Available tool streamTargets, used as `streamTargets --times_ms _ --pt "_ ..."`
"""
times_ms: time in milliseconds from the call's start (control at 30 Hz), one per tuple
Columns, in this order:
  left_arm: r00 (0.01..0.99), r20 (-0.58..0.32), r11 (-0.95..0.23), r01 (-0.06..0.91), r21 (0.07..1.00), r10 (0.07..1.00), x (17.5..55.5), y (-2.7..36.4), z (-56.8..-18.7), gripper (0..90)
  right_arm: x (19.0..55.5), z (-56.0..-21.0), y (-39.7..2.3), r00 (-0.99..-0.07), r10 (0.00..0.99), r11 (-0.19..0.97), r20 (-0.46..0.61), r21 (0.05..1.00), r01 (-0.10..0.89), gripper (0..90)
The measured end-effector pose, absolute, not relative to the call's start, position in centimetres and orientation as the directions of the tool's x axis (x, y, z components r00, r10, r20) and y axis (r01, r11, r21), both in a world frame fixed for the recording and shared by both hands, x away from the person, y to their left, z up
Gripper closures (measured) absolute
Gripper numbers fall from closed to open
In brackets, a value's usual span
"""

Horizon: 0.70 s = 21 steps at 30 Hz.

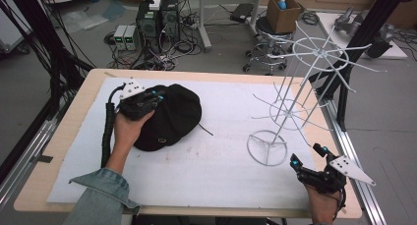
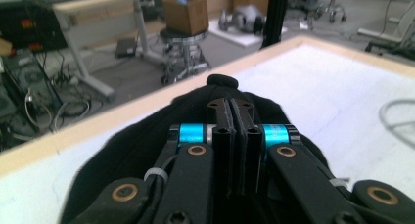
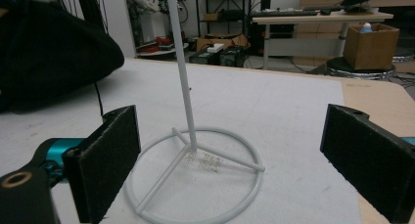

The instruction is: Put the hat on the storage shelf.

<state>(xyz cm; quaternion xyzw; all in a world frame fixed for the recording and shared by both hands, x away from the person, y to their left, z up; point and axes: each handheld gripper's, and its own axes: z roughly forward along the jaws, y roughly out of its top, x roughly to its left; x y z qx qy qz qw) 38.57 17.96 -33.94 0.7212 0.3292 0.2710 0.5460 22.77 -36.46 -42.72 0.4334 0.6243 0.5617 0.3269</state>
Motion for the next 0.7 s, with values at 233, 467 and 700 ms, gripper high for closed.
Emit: streamTargets --times_ms 233,467,700 --pt "0.681 0.008 -0.085 0.080 0.993 0.732 37.3 18.5 -30.6 87.3 22.8 -42.7 -36.5 -0.411 0.908 -0.004 0.075 0.985 0.171 6.9" --pt "0.721 0.042 -0.066 0.006 0.998 0.692 36.5 18.4 -27.8 87.3 22.7 -42.7 -36.5 -0.411 0.908 -0.004 0.075 0.985 0.171 6.9" --pt "0.748 0.046 -0.019 -0.045 0.999 0.662 36.1 18.8 -24.9 87.3 22.7 -42.7 -36.4 -0.412 0.908 -0.008 0.079 0.985 0.172 6.9"
